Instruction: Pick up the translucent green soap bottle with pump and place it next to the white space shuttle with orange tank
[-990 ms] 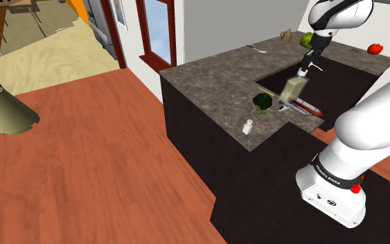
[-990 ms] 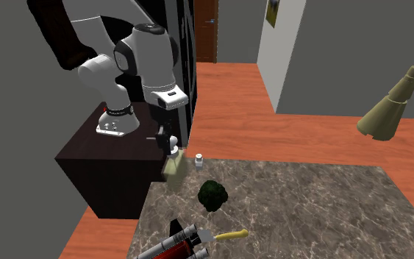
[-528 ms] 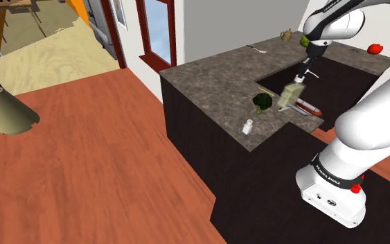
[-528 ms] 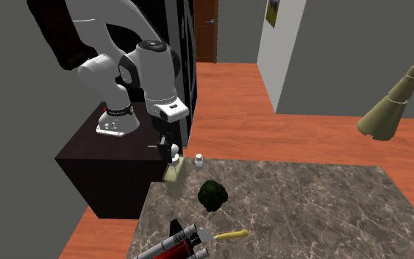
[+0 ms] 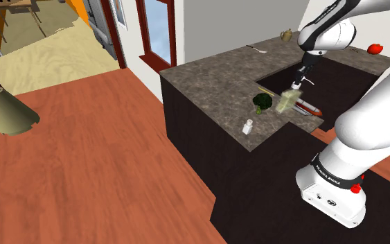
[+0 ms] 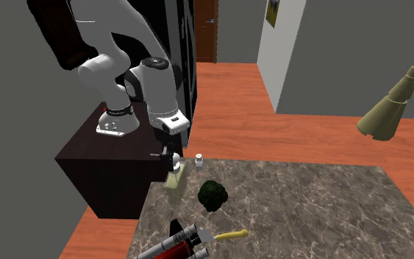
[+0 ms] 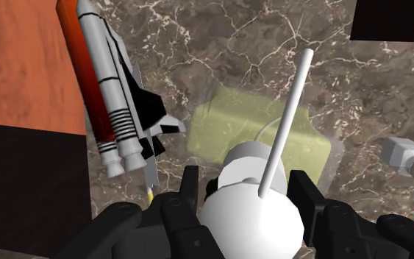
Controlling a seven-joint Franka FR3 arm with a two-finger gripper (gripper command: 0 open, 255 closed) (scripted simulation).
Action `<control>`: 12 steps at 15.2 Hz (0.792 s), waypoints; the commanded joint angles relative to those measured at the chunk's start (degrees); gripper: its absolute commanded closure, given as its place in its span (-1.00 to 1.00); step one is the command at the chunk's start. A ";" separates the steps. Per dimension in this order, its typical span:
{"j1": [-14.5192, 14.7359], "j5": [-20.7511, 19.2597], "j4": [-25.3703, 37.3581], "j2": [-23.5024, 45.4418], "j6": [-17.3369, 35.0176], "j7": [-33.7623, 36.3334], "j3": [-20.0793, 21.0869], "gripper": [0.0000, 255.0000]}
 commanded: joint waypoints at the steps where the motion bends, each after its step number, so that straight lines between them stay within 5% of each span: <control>1: -0.02 1.01 -0.48 1.41 1.79 -0.59 0.09 1.00; 12: -1.47 8.44 -1.46 9.90 10.37 -5.48 2.34 1.00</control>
